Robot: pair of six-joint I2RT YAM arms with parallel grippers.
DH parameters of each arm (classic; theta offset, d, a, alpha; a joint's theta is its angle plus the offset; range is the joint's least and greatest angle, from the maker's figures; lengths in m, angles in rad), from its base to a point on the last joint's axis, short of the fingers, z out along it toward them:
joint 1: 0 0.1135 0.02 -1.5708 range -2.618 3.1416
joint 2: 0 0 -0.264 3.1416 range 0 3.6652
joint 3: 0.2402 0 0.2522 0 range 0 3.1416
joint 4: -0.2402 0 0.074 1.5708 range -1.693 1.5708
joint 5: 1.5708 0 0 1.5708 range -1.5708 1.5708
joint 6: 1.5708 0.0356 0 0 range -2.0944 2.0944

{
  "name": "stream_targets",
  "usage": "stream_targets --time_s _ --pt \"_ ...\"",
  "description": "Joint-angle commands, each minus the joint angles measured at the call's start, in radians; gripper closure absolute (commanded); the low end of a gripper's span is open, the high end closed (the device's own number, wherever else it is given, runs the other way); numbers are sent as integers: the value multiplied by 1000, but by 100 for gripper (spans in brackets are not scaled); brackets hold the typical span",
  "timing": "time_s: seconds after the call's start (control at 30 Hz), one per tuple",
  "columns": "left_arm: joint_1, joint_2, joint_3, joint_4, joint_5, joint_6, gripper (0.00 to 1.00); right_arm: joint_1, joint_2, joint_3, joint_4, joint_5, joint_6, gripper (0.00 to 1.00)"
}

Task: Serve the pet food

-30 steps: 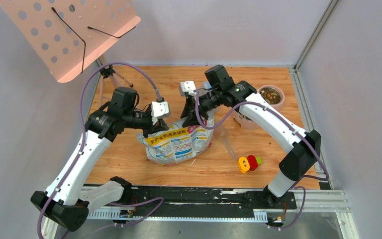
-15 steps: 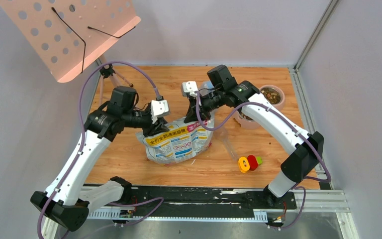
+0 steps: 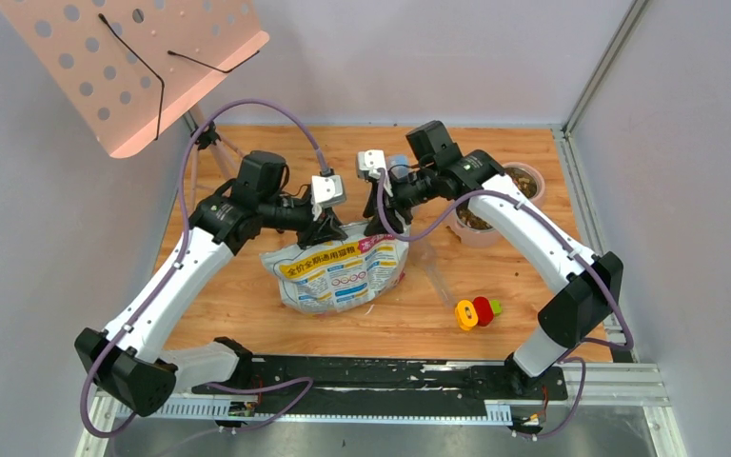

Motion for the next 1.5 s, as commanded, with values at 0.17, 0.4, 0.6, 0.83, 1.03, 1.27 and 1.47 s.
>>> stream_targets --time_s 0.17,0.4,0.6,0.83,1.03,1.27,1.47 --pt "-6 -9 94 15 30 20 99 -101 -51 54 -132 39 -128 77" --pt "-84 49 156 52 -40 -13 52 -103 -55 71 -122 13 -116 85" --pt "-137 131 189 66 -65 -32 54 -103 -84 56 -119 33 -102 75" --pt "-162 154 170 71 -107 -50 55 -112 -100 42 -111 11 -91 99" --pt "-161 153 151 99 -109 -108 95 -114 -101 32 -100 -5 -91 100" --pt "-161 145 140 118 -89 -140 100 -118 -89 22 -67 -97 -22 69" --pt "-161 144 156 118 -112 -153 84 -115 -54 -11 -24 -205 33 79"
